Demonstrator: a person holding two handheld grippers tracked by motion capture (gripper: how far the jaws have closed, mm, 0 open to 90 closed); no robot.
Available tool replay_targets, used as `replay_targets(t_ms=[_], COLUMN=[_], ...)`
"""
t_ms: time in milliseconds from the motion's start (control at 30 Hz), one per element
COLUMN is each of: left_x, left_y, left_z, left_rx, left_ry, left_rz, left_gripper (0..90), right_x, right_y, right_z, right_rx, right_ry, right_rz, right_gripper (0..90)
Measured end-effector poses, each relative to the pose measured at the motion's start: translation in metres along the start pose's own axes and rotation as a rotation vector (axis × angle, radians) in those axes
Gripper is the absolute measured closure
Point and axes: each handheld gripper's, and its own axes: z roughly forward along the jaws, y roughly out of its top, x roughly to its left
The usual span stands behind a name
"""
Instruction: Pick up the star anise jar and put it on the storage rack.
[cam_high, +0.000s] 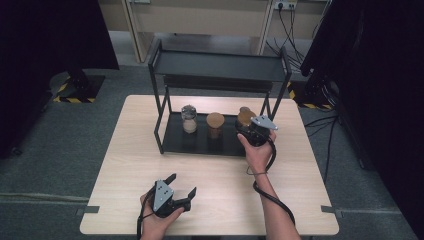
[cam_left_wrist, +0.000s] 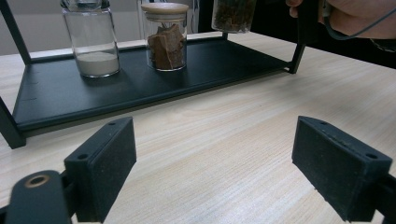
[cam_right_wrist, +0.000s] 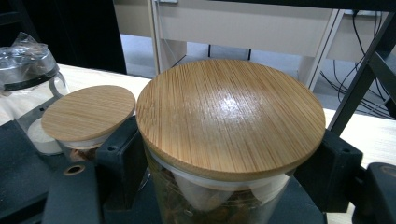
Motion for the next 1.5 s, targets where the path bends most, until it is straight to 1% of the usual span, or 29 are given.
replay_targets(t_ms=[633, 1500], left_x=[0.0, -0.001], left_y=[0.0, 0.0], left_z=[0.0, 0.0], left_rx=[0.0, 0.004], left_ry=[-0.002, -0.004], left_rz=[0.0, 0.01], left_gripper=[13.2, 13.3], right_x=[-0.002, -0.001], right_y=[-0.003, -0.001], right_z=[0.018, 0.031], right_rx=[0.036, 0.057], right_ry=[-0.016, -0.024], right_rz=[0.007, 0.01], right_gripper=[25.9, 25.9])
